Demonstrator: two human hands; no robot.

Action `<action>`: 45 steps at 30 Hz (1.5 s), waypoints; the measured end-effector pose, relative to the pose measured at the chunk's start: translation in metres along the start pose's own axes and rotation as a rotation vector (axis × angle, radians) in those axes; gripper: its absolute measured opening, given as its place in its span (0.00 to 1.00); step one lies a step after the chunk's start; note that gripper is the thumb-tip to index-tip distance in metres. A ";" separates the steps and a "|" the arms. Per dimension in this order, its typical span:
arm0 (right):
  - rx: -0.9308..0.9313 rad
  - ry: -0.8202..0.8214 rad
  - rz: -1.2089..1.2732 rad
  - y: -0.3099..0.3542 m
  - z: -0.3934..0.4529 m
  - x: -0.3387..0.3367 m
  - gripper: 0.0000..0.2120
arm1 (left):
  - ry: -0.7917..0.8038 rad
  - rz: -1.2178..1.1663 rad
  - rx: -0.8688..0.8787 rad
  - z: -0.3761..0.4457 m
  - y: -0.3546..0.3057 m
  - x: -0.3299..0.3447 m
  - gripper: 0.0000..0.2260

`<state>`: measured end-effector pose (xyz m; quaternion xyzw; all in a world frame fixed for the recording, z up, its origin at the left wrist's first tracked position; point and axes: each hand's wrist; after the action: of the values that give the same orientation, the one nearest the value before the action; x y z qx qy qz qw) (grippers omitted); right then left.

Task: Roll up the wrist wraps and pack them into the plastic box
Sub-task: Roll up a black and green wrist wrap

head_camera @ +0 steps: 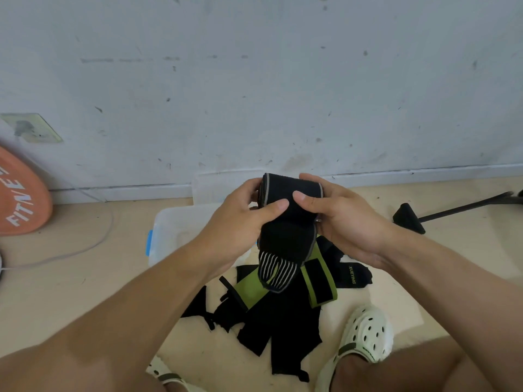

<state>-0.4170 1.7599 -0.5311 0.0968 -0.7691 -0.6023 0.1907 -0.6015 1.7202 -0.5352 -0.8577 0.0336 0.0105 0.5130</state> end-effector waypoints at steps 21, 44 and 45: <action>-0.360 -0.105 -0.329 -0.002 -0.006 0.008 0.19 | 0.078 -0.292 -0.148 -0.006 -0.006 0.006 0.20; -0.261 -0.079 -0.145 -0.001 -0.003 0.001 0.23 | 0.064 -0.352 -0.155 -0.002 -0.008 -0.002 0.16; -0.281 -0.079 -0.167 -0.001 -0.004 0.001 0.24 | 0.068 -0.367 -0.161 -0.002 -0.008 -0.002 0.16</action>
<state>-0.4168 1.7558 -0.5306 0.1090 -0.6734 -0.7210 0.1213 -0.6029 1.7221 -0.5266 -0.8875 -0.1071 -0.1096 0.4346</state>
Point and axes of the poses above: each hand's wrist, its own z-axis towards the middle knuckle, its own x-axis out of the palm, y = z × x, and after that the axes turned 11 degrees about -x, right-handed
